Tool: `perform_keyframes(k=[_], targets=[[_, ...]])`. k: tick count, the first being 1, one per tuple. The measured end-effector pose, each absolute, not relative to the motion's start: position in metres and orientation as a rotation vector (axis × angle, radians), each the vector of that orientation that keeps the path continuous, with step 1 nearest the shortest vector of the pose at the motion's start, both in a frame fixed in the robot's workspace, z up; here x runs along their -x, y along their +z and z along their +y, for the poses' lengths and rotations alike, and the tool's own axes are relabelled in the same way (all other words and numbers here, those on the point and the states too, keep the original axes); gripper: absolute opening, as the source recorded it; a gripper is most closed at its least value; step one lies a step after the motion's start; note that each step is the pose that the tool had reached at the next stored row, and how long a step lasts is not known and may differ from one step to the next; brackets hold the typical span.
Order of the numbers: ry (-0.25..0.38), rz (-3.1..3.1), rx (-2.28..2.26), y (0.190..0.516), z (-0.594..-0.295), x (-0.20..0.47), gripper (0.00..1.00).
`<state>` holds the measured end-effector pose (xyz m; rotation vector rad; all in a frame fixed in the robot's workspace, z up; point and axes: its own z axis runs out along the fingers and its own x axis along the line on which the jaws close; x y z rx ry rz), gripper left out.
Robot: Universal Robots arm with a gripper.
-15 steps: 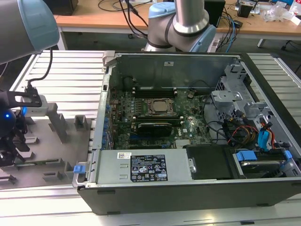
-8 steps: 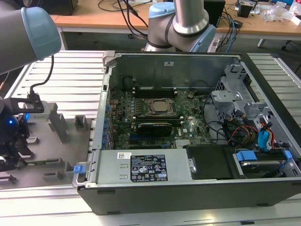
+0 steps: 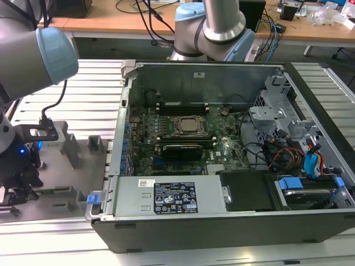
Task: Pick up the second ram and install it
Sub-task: 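Pick up the second ram and move it above second insertion slot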
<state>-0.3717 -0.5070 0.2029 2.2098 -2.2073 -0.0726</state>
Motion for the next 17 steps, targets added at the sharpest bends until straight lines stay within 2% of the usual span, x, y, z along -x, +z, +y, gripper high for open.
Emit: perform_keyframes(k=[9, 12, 17], targets=[[-0.072, -2.195, -2.222, 0.2013, -0.5033, 0.3716, 0.35], [-0.072, -2.195, -2.222, 0.2012, -0.5033, 0.3716, 0.14], [-0.072, -2.194, -2.222, 0.2012, -0.5033, 0.3716, 0.14]])
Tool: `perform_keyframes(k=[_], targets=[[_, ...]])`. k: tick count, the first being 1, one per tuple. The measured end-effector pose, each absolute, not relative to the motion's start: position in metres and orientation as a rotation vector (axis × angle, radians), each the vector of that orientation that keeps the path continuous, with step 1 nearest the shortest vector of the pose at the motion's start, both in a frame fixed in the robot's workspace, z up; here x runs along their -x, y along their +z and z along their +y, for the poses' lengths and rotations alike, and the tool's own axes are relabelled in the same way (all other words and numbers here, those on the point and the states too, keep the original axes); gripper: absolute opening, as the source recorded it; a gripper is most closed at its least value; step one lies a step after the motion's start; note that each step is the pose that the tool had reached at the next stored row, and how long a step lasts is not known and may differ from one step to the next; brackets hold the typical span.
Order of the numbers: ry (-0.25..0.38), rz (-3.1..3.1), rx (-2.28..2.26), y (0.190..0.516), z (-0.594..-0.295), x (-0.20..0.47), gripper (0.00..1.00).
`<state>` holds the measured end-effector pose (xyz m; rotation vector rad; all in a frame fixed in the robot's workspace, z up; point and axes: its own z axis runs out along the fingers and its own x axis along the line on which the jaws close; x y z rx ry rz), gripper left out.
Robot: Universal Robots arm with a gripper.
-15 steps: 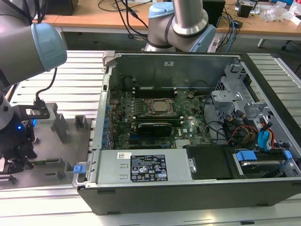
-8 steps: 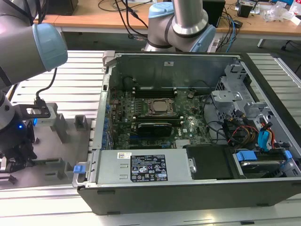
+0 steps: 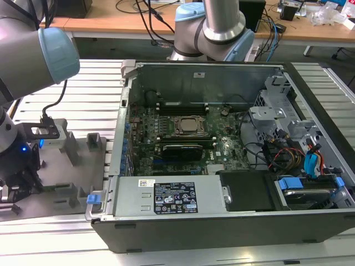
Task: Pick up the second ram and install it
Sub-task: 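Pick up the second ram and move it above second insertion slot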
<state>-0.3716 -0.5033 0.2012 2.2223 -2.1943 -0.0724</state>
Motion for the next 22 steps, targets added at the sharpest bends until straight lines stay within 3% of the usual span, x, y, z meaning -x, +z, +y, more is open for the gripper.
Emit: perform_keyframes(k=[22], targets=[[-0.072, -2.194, -2.223, 0.217, -0.503, 0.372, 0.14]])
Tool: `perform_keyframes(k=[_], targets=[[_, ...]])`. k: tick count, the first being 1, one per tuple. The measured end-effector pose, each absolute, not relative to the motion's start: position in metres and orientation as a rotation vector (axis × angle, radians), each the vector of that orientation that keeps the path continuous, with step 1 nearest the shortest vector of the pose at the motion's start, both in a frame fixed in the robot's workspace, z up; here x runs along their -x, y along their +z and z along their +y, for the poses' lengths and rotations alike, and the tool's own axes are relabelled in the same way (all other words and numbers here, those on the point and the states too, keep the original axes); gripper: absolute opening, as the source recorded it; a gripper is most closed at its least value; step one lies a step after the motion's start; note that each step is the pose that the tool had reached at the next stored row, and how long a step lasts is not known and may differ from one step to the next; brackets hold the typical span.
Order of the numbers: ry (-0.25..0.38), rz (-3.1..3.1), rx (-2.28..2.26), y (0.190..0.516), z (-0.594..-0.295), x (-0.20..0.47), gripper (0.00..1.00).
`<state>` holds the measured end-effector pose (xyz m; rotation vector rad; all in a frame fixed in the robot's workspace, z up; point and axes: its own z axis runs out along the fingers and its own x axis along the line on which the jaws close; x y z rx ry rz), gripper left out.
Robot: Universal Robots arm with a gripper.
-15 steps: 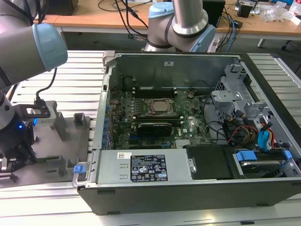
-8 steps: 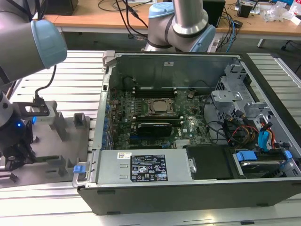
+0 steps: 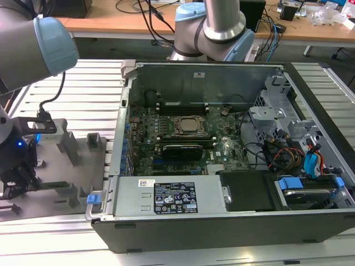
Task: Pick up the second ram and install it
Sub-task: 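Pick up the second ram and move it above second insertion slot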
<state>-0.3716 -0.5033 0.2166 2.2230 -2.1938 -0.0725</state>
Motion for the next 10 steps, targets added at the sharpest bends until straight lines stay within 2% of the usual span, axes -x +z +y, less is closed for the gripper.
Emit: perform_keyframes(k=[10], targets=[[-0.072, -2.194, -2.223, 0.234, -0.503, 0.372, 0.14]])
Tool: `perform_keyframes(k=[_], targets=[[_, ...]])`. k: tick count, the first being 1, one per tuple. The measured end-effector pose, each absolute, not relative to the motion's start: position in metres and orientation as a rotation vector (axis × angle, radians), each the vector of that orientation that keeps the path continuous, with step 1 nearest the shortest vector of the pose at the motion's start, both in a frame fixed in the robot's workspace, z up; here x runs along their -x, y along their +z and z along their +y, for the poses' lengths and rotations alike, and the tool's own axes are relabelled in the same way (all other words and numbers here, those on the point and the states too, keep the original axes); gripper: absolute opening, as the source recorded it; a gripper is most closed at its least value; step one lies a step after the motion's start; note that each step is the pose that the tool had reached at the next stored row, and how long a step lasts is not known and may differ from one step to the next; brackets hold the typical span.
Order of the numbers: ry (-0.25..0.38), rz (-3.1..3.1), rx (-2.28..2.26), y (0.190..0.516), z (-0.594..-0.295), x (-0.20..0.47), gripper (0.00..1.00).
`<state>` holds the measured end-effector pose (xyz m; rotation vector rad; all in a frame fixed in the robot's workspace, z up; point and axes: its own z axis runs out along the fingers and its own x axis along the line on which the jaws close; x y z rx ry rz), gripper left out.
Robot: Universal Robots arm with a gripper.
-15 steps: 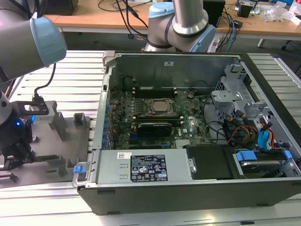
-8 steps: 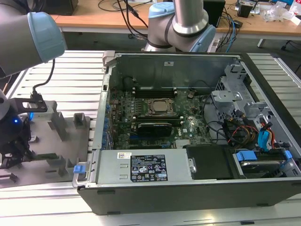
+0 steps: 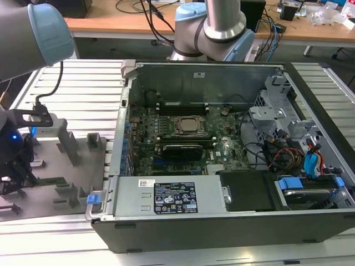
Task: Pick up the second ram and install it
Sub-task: 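Pick up the second ram and move it above second insertion slot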
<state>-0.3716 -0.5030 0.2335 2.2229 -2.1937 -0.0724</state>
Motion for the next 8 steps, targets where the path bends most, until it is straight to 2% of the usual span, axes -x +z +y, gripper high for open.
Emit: perform_keyframes(k=[8], targets=[[-0.072, -2.194, -2.223, 0.2447, -0.5027, 0.3716, 0.14]])
